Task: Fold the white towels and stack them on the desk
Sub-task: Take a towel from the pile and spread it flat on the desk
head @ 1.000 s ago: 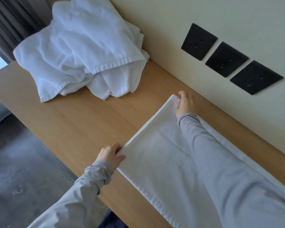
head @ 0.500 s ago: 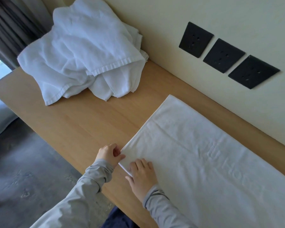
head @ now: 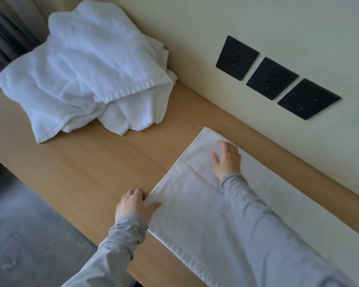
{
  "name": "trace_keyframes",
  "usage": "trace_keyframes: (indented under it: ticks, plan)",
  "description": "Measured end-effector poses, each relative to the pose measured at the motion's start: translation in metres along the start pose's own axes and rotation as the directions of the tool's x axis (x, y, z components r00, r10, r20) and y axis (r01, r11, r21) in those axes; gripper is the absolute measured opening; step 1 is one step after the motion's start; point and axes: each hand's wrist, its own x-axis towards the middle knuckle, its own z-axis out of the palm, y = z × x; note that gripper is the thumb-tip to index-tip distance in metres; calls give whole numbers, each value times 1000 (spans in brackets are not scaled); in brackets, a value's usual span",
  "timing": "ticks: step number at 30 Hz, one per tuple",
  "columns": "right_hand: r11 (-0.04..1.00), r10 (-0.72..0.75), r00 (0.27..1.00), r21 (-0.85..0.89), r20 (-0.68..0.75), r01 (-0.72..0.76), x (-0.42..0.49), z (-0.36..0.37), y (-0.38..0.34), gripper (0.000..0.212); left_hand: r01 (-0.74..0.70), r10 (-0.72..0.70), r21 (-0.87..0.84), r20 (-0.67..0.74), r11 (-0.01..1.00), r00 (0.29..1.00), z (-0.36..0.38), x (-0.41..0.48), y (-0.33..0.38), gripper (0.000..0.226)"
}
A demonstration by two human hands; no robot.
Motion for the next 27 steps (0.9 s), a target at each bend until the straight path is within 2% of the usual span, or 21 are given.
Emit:
trace_keyframes:
  ticks: [4,9,11,15,18,20,22,23,25,26,27]
  plan:
    - [989,39,998,-146,48,-32,50,-7,8,40,-28,26,42,47,999,999,3,6,-5,35]
    - [972,74,992,-229,102,-49,71,-3,3,25,-90,90,3,-6,996,996,4,4,-12,30]
    - [969,53,994,-246,100,-27,76,-1,-4,18,-78,78,-27,-13,997,997,0,1,-14,25]
    - [977,-33,998,-210,60,45,83,5,-30,13,-42,33,-93,-93,995,995,-12,2,-26,29]
    - [969,-96,991,-219,91,114,79,14,-55,21,13,-9,15,-220,1000,975,-21,-1,-37,15]
    - [943,-193,974,-250,121,218,61,24,-71,40,14,33,144,-322,989,946,-13,-9,-34,35]
    - [875,-419,901,-217,109,433,23,38,-82,50,-184,266,245,-362,952,894,4,-17,-17,47]
    - [808,-556,821,-149,128,570,-2,46,-85,49,-290,377,287,-322,913,869,12,-20,-8,49]
    - [600,-769,591,-46,242,799,-49,61,-76,46,-398,474,319,-211,860,855,22,-20,0,61]
    - [511,-808,494,-36,320,859,-62,65,-66,47,-411,481,323,-174,852,859,24,-17,-1,68]
    - [459,-810,438,-44,391,887,-64,67,-54,49,-422,493,336,-159,842,856,27,-12,-5,70]
